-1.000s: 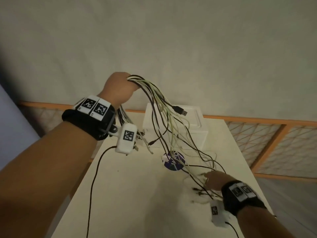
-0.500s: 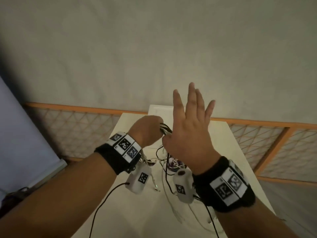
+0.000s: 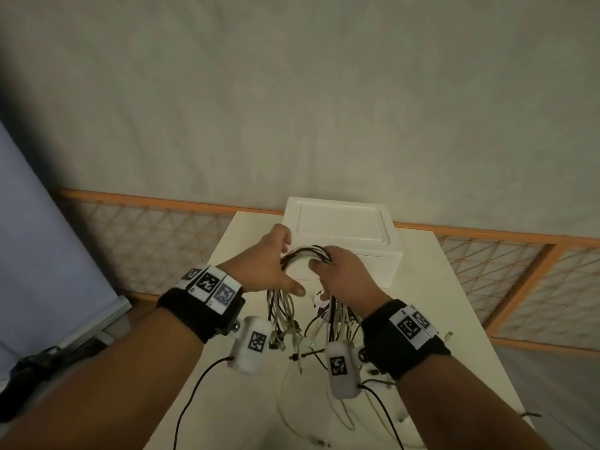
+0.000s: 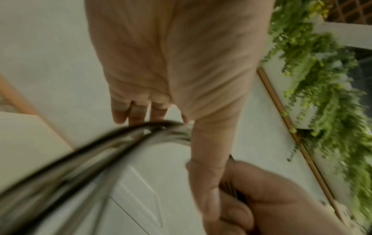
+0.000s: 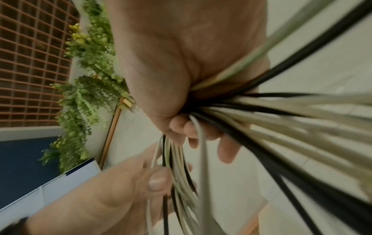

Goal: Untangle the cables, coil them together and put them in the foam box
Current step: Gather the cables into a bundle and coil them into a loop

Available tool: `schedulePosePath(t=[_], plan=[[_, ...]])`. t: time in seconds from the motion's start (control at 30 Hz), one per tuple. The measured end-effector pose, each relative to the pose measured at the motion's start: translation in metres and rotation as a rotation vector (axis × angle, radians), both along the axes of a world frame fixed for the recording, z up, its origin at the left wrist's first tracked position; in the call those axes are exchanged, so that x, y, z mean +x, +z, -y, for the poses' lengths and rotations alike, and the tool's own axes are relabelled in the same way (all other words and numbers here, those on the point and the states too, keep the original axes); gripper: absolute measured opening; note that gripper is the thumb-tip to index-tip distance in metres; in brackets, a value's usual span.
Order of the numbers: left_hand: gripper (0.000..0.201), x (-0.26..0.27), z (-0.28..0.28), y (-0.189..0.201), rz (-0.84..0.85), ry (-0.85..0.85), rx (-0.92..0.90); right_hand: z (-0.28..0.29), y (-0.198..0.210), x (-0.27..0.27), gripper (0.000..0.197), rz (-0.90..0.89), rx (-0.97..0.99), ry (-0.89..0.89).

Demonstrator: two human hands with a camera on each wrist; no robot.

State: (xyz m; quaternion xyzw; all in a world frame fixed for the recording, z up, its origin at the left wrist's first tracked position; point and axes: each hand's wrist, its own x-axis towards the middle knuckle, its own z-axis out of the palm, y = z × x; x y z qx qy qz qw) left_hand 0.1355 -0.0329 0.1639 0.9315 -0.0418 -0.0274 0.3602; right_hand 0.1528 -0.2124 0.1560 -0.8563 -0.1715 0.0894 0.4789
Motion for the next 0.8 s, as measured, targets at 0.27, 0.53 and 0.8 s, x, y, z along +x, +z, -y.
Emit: schedulePosePath(t=[0.27, 0.53, 0.8], plan=[[0.079, -0.027, 0.023, -0.03, -0.554, -0.016, -0.778, -0.011, -0.012, 0.002, 0.013, 0.189, -0.121, -0.013], [0.06, -0.023, 0.028, -0.033, -0.593, 0.302, -1.436, -0.02, -0.031, -0.02, 0.016, 0.344, -0.33, 0.127], [0.036, 0.001, 0.01, -0.047, -0.369, 0.794, -1.774, -0.001, -0.056, -0.043, 0.025, 0.33, -0.448, 0.253]])
